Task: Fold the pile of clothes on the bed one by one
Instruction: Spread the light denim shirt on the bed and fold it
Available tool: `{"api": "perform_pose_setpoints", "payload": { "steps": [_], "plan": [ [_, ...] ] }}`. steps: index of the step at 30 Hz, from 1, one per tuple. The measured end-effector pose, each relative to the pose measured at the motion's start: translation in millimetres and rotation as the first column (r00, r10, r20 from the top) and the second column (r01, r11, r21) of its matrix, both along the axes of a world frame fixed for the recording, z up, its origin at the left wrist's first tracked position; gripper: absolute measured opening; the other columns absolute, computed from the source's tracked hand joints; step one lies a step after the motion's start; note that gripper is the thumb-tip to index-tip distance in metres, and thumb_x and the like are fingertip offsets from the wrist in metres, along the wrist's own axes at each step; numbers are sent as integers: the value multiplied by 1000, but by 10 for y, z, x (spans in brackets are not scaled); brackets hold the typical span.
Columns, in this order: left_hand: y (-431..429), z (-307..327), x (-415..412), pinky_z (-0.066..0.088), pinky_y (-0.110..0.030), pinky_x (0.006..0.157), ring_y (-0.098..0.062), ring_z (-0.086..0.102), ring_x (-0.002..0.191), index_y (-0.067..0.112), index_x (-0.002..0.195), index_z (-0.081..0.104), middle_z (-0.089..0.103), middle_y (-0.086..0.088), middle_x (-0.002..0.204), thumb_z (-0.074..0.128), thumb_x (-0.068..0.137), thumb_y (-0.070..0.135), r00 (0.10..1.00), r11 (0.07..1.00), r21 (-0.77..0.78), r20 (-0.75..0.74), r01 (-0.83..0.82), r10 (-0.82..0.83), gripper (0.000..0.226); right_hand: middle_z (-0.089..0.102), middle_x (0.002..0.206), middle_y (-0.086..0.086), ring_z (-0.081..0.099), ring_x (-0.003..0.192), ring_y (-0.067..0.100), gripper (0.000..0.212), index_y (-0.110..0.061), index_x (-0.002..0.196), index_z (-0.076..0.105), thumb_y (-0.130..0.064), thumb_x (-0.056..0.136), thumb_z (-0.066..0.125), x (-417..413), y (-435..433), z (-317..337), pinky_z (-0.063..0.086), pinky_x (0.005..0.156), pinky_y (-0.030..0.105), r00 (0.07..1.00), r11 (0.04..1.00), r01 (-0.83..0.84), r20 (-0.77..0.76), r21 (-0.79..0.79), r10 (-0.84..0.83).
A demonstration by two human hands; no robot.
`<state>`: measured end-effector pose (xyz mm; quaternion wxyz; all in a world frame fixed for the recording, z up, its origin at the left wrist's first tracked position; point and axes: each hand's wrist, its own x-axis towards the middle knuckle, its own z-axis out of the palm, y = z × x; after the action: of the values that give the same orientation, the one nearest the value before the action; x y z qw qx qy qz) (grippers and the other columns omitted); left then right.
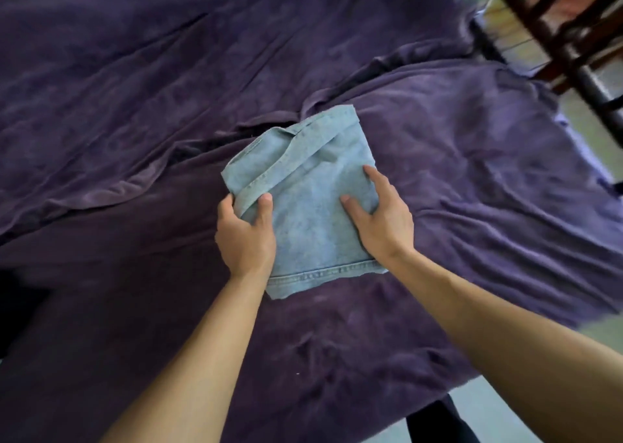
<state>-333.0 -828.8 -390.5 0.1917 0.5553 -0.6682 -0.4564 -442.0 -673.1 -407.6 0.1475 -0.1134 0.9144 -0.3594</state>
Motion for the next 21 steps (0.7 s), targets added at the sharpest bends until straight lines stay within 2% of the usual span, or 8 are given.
{"api": "perform_pose_setpoints", "payload": {
  "steps": [2, 5, 10, 13, 16, 18, 19, 21],
  "plan": [
    [446, 5, -390, 45, -26, 84, -11, 57, 104, 19, 126, 54, 54, 19, 103, 66, 81, 46, 998, 1000, 11, -54, 20, -19, 54, 53, 133, -9, 55, 115, 16, 62, -43, 140, 35, -58, 84, 57, -397, 440, 52, 42, 87, 34, 999, 1000, 18, -36, 22, -18],
    [1158, -9, -933, 47, -30, 90, -15, 58, 108, 15, 129, 52, 54, 10, 112, 67, 82, 46, 995, 998, 55, -102, 13, -7, 58, 56, 131, -6, 56, 114, 20, 63, -42, 139, 36, -59, 83, 58, -956, 1142, 125, 44, 90, 38, 996, 998, 22, -88, 66, -16],
    [2330, 93, -1728, 44, -25, 87, -16, 58, 109, 14, 133, 47, 58, 1, 123, 66, 84, 43, 983, 986, 159, -180, 55, -26, 60, 56, 133, -6, 55, 115, 21, 65, -46, 138, 35, -64, 79, 57, -1761, 2324, 319, 43, 91, 39, 989, 985, 67, -143, 157, -45],
    [2893, 146, -2187, 43, -28, 98, -20, 54, 118, 9, 139, 39, 53, -5, 132, 68, 86, 33, 970, 953, 237, -198, 188, -142, 66, 56, 134, -1, 55, 117, 26, 65, -44, 139, 37, -65, 80, 56, -2292, 2952, 381, 43, 92, 40, 986, 968, 90, -156, 233, -54],
    [3340, 26, -2480, 40, -34, 106, -17, 50, 122, 11, 145, 29, 48, -5, 138, 71, 83, 27, 924, 850, 366, -211, 378, -320, 77, 52, 135, 3, 53, 119, 27, 63, -42, 141, 37, -64, 85, 53, -2709, 3496, 279, 44, 92, 39, 996, 928, 53, -90, 369, -21],
    [3584, -162, -2545, 38, -35, 108, -21, 46, 127, 14, 149, 20, 42, -7, 143, 71, 83, 30, 876, 765, 440, -129, 471, -465, 86, 45, 139, 7, 49, 123, 31, 64, -37, 145, 34, -59, 88, 53, -2838, 3769, 121, 43, 95, 40, 1000, 881, -13, 26, 472, 1],
    [3685, -253, -2525, 37, -35, 107, -24, 43, 129, 16, 151, 15, 39, -9, 145, 70, 83, 33, 835, 750, 427, -22, 505, -550, 89, 42, 141, 9, 47, 124, 34, 64, -35, 146, 33, -57, 89, 52, -2847, 3866, 37, 42, 96, 42, 998, 850, -42, 53, 525, 17],
    [3809, -383, -2411, 36, -39, 102, -30, 36, 131, 18, 151, 13, 31, -13, 148, 67, 83, 41, 734, 785, 176, 281, 594, -619, 91, 37, 147, 11, 39, 129, 35, 63, -32, 147, 31, -57, 91, 46, -2772, 3976, -117, 38, 101, 46, 994, 816, -55, -47, 576, 100]
  ]
}}
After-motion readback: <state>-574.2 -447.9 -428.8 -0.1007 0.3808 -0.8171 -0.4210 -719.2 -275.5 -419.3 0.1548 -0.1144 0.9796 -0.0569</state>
